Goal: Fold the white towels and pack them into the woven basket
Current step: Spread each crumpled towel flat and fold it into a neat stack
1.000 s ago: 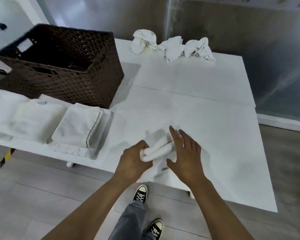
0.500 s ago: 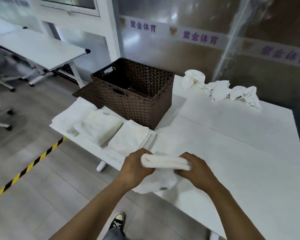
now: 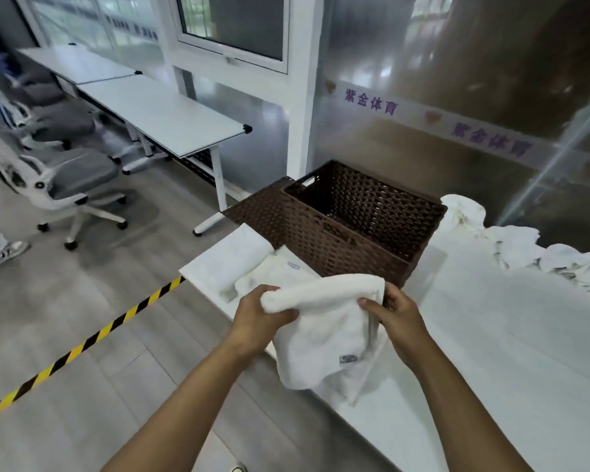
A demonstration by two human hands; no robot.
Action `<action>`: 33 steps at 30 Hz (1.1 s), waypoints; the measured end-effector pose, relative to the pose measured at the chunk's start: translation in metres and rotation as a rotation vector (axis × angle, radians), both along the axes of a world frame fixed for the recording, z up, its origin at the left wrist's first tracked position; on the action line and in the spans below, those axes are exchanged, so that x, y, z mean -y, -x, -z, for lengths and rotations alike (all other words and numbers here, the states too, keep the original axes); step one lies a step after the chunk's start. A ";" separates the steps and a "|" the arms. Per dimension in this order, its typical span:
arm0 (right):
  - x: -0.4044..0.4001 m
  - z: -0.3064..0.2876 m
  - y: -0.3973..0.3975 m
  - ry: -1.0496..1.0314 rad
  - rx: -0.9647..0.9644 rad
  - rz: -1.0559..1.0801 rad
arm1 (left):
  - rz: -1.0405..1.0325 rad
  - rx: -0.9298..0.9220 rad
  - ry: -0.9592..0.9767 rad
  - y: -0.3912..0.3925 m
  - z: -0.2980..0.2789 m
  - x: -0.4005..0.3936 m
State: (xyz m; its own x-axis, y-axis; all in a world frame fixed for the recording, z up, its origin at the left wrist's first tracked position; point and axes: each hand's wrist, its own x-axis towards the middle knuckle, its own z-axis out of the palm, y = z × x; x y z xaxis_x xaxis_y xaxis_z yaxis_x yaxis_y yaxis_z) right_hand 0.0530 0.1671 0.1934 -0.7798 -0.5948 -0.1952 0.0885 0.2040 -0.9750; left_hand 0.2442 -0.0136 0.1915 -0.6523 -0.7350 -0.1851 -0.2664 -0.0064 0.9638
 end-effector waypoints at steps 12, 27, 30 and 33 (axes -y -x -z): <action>0.200 0.014 -0.039 -0.137 -0.070 -0.149 | -0.141 -0.022 -0.198 -0.058 0.026 0.172; 0.433 0.057 0.056 -0.207 -0.376 -0.414 | -0.506 -0.052 -0.432 0.006 0.081 0.304; 0.467 0.082 0.067 -0.244 -0.357 -0.434 | -0.588 0.003 -0.359 0.021 0.096 0.324; 0.488 0.110 0.073 -0.299 -0.329 -0.437 | -0.598 0.112 -0.243 0.032 0.120 0.336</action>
State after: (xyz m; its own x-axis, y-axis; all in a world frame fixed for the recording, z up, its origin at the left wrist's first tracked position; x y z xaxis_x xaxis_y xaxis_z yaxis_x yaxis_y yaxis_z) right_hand -0.0202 -0.3211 0.0835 -0.5246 -0.8291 -0.1935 -0.3600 0.4220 -0.8320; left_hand 0.2123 -0.3491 0.0716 -0.1111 -0.8936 -0.4349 -0.2482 -0.3988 0.8828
